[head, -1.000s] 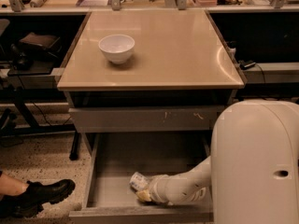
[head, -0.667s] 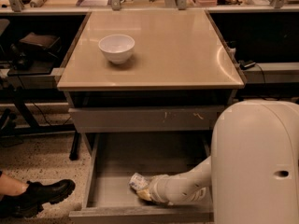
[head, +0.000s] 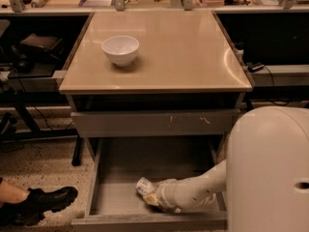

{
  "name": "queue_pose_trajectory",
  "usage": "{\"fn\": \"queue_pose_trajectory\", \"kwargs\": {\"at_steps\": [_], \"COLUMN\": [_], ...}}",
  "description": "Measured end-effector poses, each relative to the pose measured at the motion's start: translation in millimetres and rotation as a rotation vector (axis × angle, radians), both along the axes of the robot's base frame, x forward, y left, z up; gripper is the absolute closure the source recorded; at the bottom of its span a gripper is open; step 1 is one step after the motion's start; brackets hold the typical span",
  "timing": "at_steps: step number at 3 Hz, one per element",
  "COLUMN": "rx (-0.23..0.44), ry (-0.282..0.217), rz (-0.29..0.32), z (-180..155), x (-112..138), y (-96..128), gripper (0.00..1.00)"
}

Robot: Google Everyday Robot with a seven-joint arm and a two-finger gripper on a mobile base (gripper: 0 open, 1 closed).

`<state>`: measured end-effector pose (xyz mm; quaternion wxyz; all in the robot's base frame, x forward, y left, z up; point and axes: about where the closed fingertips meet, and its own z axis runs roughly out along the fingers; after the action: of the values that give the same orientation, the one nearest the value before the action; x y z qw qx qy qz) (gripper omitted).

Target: Pick blue plastic bottle from middle drawer and place on counter

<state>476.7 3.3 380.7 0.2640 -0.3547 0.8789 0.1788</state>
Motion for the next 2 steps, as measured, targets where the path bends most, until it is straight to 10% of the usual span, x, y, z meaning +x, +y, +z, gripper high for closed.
{"fn": "queue_pose_trajectory", "kwargs": {"at_steps": [1, 2], "rx": [0.025, 0.06], "ry": [-0.006, -0.139], "rz": [0.006, 0.117], "z": [17.9, 65.5], "x": [13.5, 53.2], "y": [-15.3, -9.9], "gripper": [1.0, 1.0]}}
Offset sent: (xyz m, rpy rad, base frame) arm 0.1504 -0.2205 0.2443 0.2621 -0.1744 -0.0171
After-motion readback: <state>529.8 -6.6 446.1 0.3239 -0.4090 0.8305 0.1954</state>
